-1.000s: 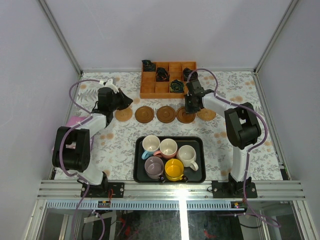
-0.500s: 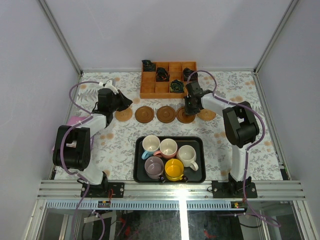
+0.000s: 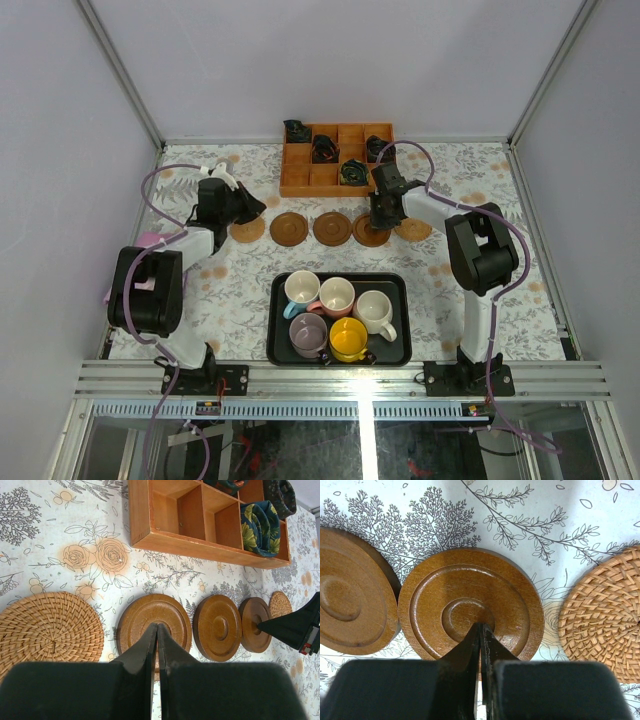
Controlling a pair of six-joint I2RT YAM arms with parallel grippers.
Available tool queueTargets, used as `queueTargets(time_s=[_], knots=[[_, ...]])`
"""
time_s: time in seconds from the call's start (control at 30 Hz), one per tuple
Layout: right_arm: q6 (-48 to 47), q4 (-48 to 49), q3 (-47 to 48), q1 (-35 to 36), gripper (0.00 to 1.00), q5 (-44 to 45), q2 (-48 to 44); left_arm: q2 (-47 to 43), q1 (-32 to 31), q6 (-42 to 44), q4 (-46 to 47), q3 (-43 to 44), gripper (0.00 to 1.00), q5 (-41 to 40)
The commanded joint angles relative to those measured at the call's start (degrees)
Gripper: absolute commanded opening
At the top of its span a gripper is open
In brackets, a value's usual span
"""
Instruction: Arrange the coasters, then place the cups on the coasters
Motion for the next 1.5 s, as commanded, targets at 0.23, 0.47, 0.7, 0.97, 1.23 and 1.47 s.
queueTargets(time_s=[0.23,0.47,0.7,0.97,1.23,1.47], knots=[[1.63,-0.72,-1.15,0.51,0.00,5.86,-3.09,1.71,0.45,0.47,3.28,0.62,0.00,1.95],[1.61,-0.62,-1.01,0.57,0.00,5.57,-3.18,1.97,0.52,0.58,3.62,0.41,0.00,2.35],[1.06,-0.36,0.36,0.53,0.00,3.40,-3.92,1.54,0.46,1.11,3.32,0.37,0.00,1.84],[0.29,1.15,2.12,0.54,0.00,-0.90,-8.11,0.36,0.84,1.50,3.23,0.80,0.00,1.62],[0.28,2.19,3.03,0.52,0.03,-0.61,-13.25,-1.76,1.04,2.74,1.87,1.76,0.00,1.46],[0.23,2.32,-1.14,0.51,0.32,1.79,-19.02,-7.16,0.97,5.53,-2.99,0.62,0.17,2.37]])
